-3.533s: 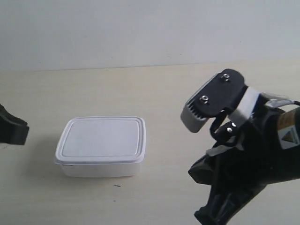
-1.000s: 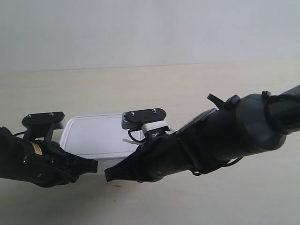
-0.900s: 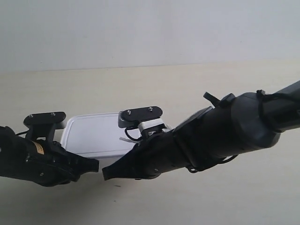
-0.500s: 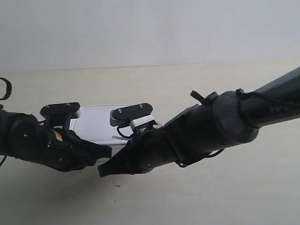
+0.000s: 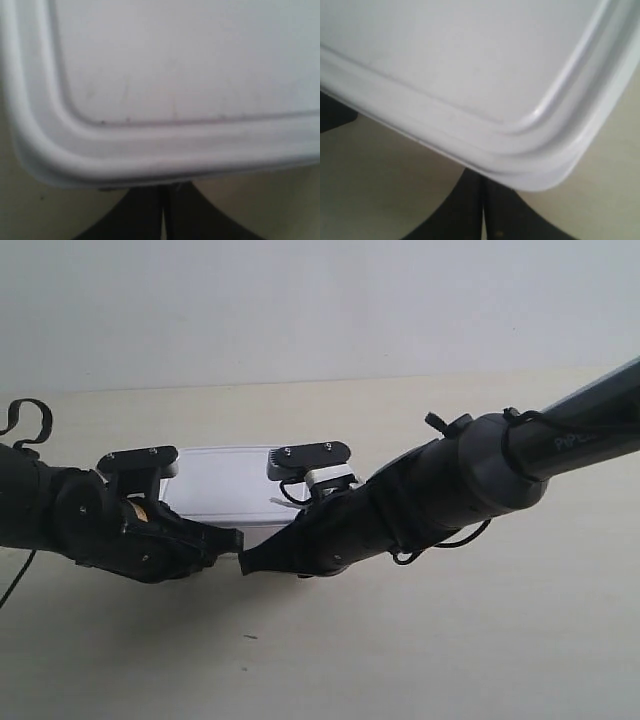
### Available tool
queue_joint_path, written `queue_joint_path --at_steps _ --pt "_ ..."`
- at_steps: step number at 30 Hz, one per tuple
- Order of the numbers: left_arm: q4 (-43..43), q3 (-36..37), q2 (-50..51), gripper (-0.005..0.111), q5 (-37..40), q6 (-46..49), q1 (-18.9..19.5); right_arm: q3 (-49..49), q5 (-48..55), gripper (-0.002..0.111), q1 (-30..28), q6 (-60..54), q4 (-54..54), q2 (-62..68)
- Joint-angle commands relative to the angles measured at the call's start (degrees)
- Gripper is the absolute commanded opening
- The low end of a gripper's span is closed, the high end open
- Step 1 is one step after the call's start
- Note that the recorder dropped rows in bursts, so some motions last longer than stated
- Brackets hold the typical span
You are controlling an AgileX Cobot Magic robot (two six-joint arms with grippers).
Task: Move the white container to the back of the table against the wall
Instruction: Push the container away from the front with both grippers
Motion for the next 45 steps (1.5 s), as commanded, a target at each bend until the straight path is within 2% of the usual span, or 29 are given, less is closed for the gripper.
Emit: queue_joint_path --at_steps 1,13,27,38,45 --pt "0.1 -1.6 0.1 0.0 -2.6 0.4 0.2 -1.8 0.2 0.0 -0.5 -0.6 -2.2 0.0" --pt "1.4 -4.6 3.4 0.0 -5.8 0.5 0.4 -6.4 0.4 0.0 -1.1 -4.9 -3.9 1.4" --pt "1.4 -4.6 4.7 0.0 -11.8 0.7 5.1 -8.0 0.9 0.0 -5.8 -4.9 -9.0 2.8" --pt "2.7 -4.6 4.7 0.0 -14.8 0.7 5.4 -12.8 0.1 0.0 -5.8 -4.9 -13.1 6.0" --pt "2.7 -7.6 6.0 0.0 -14.4 0.7 5.4 -14.9 -1.3 0.0 -5.8 -4.9 -17.2 6.0"
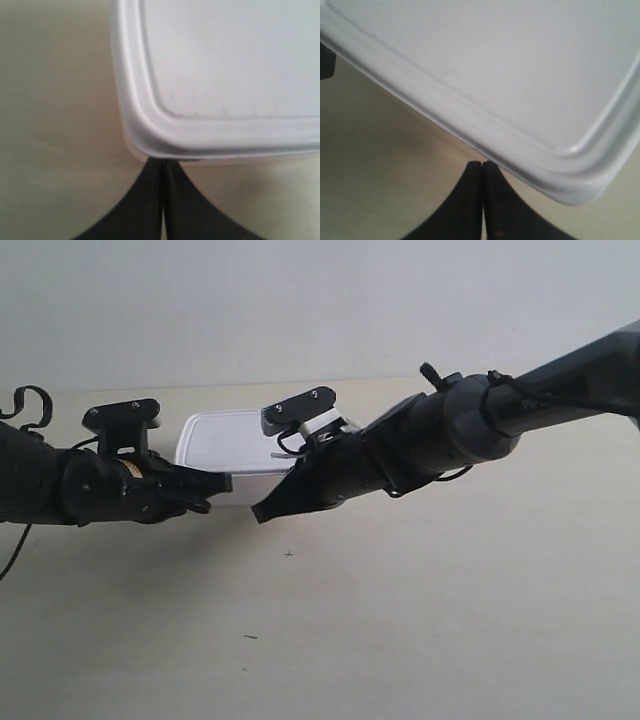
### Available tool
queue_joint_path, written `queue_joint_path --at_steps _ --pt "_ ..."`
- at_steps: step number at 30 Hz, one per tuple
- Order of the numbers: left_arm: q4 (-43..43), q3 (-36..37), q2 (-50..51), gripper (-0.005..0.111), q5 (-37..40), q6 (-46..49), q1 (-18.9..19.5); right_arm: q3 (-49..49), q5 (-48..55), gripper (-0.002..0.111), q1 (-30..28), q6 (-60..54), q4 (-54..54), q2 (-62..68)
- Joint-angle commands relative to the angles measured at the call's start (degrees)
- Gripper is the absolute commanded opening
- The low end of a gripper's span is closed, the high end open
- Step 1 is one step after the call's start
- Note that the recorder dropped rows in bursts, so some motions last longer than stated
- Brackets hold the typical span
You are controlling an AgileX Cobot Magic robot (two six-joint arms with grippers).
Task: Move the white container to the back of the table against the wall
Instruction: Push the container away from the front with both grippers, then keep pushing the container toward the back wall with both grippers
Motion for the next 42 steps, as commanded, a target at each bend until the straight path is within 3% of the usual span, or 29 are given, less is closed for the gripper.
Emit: queue_joint_path --at_steps 1,17,23,30,42 --pt "0.2 -2.3 1.2 0.0 -0.6 0.0 0.2 -1.7 -0.7 0.0 -0.3 -0.2 -3.0 0.0" --pt "0.3 -10.2 7.2 0.0 -0.6 0.0 0.2 -6.0 -5.3 0.0 -0.7 -0.2 -9.4 4.8" --pt "0.4 -13.5 10.2 0.0 -0.8 0.0 0.2 -6.5 -4.6 0.0 -4.3 -0.4 -13.2 5.1" --pt "1.6 -18.4 13.1 0.0 0.5 0.0 0.2 -8.9 -1.8 0.0 -5.6 -7.3 -13.5 6.2" --pt "3.3 -19.0 13.8 0.0 -1.8 0.0 0.2 -12.6 -2.0 0.0 -8.8 -7.7 -20.1 8.1"
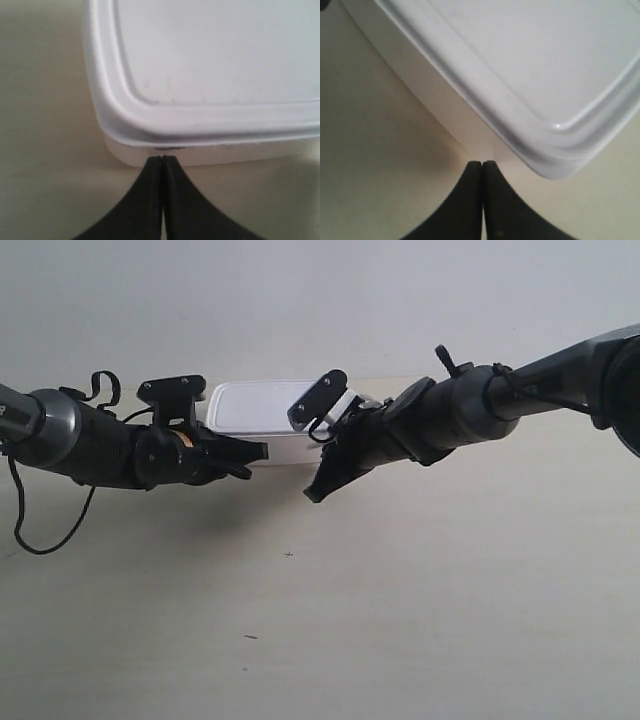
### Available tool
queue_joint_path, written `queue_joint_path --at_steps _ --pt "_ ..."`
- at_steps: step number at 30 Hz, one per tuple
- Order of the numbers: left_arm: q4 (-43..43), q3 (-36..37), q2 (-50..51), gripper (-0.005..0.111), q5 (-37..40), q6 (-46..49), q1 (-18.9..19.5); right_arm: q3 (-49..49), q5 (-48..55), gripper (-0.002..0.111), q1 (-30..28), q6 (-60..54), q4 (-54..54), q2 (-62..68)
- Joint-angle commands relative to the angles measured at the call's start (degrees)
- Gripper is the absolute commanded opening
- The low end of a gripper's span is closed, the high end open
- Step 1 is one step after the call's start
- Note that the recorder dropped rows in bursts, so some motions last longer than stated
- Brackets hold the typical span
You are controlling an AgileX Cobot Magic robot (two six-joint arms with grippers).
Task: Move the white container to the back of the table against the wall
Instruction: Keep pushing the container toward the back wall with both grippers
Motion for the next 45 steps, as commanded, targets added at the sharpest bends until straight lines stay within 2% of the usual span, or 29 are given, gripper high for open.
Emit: queue_joint_path --at_steps 1,4,22,34,45 --pt "0.7 -0.3 0.4 0.0 -3.3 0.0 0.2 -2.7 2.1 0.0 -2.3 -0.4 -4.1 0.3" --pt "1.1 -1.1 0.7 0.0 -4.3 0.0 0.2 -5.5 6.6 0.0 -3.1 -0.4 -5.0 1.6" --pt "3.8 -6.6 6.3 0.0 -4.8 0.0 0.2 -11.4 10.0 0.0 -5.1 -3.5 -4.9 5.8" --pt "3.8 -11.9 9.2 0.0 -3.2 2.6 0.3 -11.5 9.3 0.0 -6.0 -8.2 -4.4 7.2" --pt "3.8 -12.1 9.4 0.0 -3.4 2.4 3.0 -16.1 14.1 0.0 -7.3 -9.4 1.7 8.3"
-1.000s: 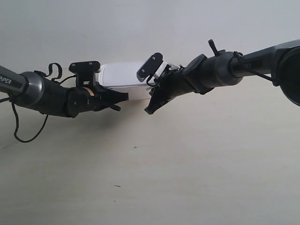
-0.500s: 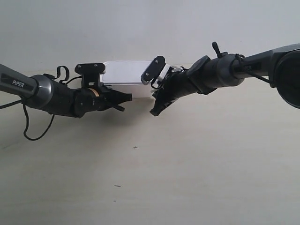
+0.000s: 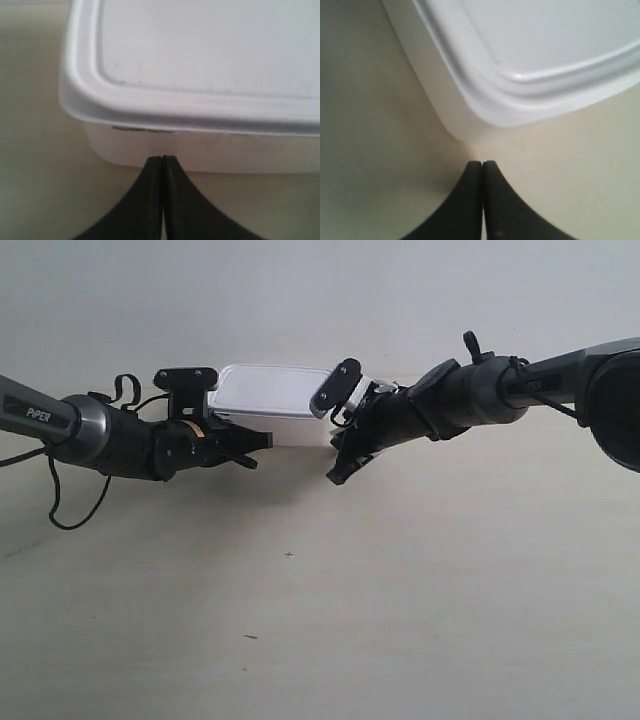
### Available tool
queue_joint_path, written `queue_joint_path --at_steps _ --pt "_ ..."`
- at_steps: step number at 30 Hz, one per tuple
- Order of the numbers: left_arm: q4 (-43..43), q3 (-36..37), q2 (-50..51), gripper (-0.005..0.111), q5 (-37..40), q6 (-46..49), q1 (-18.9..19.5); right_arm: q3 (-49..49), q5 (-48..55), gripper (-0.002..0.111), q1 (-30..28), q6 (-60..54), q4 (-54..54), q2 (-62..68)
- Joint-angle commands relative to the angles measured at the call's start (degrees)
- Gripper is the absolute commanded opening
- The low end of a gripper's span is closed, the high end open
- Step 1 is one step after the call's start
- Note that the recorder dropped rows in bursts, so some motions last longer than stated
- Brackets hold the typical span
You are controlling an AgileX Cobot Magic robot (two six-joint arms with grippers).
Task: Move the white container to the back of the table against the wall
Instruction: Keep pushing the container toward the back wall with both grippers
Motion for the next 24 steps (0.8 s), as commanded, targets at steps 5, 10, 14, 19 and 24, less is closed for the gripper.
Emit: queue_joint_path --at_steps 5,10,14,19,24 --pt "-0.1 -0.4 0.3 0.0 -0.9 0.0 0.8 -5.0 6.8 0.0 -0.4 -0.2 4.7 1.2" --pt "-0.1 -0.4 0.3 0.0 -0.7 0.0 0.8 -5.9 7.1 0.0 -0.4 0.4 6.1 2.1" --pt "-0.1 -0.4 0.3 0.0 -0.3 0.2 0.8 -5.9 9.8 0.0 -0.4 2.6 5.8 2.1" --pt "0.1 -0.4 0.3 0.0 2.0 0.2 0.8 -5.9 11.9 0.0 -0.4 3.9 6.0 2.1" --pt "0.1 -0.4 0.1 0.0 5.6 0.2 0.8 -5.9 13.7 0.0 -0.4 3.7 9.8 2.1"
